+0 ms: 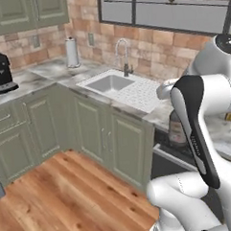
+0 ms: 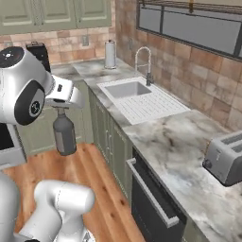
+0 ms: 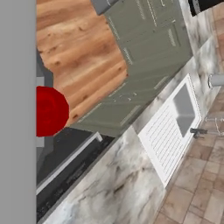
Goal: Move the drinks to the dining counter.
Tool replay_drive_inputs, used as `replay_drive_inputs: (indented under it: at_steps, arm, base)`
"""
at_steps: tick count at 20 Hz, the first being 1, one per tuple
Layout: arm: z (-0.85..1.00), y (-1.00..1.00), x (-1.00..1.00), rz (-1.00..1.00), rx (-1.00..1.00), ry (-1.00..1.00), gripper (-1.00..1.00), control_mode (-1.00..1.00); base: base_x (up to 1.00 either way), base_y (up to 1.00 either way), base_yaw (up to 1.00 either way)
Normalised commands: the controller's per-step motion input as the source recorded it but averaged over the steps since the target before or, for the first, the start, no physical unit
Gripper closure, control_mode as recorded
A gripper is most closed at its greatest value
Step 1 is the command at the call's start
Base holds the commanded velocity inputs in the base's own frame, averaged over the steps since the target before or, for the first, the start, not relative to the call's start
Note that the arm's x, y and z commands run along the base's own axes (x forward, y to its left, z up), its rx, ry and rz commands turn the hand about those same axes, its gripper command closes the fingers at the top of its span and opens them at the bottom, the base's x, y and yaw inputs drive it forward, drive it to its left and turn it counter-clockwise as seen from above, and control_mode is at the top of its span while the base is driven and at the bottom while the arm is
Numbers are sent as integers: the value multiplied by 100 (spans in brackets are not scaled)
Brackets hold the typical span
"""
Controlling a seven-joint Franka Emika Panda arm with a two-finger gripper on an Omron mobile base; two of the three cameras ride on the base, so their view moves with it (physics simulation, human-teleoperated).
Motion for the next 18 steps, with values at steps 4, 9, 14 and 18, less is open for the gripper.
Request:
replay_drive_inputs:
  at_steps: [4,9,14,18]
  arm:
    - [0,0,0,0,0,0,100,100]
    - [0,0,0,0,0,0,100,100]
    - [0,0,0,0,0,0,100,100]
    - [0,0,0,0,0,0,100,100]
  base:
    - [-30,2,37]
    - [-32,13,34]
    - [-32,24,29]
    - [-25,26,28]
